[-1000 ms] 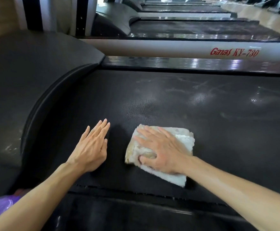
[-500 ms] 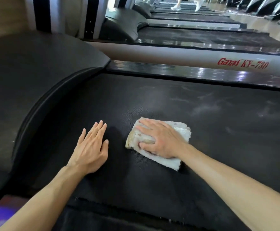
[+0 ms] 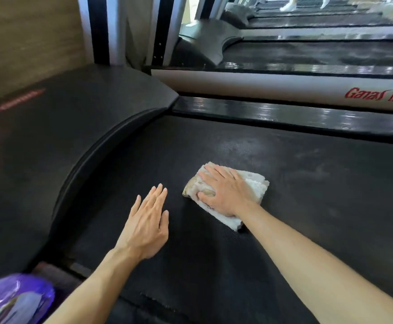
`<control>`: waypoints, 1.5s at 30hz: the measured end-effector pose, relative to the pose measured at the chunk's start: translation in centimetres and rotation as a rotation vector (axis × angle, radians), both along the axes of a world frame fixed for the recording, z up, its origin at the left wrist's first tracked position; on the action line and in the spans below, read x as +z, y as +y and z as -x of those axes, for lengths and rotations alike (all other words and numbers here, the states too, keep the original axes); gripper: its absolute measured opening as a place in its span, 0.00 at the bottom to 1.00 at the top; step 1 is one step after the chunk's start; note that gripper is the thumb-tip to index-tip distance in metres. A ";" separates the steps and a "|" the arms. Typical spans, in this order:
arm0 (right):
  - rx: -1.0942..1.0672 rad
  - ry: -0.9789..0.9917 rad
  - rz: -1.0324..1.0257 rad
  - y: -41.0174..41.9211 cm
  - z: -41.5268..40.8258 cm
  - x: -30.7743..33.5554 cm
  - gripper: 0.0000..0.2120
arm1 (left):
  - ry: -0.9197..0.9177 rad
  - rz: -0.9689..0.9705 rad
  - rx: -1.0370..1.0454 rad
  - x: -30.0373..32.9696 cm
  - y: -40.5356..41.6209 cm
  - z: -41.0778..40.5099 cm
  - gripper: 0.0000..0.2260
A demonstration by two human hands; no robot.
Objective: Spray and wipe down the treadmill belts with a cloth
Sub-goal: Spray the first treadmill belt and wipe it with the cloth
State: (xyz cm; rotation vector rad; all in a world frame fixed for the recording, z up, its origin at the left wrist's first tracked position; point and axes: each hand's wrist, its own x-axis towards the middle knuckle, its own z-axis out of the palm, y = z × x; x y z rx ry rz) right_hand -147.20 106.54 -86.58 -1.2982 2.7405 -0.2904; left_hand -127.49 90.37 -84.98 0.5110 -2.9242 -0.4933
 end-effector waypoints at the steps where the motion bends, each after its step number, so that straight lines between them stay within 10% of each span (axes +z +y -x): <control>1: -0.020 0.007 0.010 -0.1 0.0 -0.1 0.32 | -0.001 0.001 0.008 0.1 0.0 -0.2 0.27; 45: -0.250 0.032 0.129 -2.3 1.8 -1.8 0.33 | 0.032 -0.052 0.079 -4.4 -7.9 8.0 0.29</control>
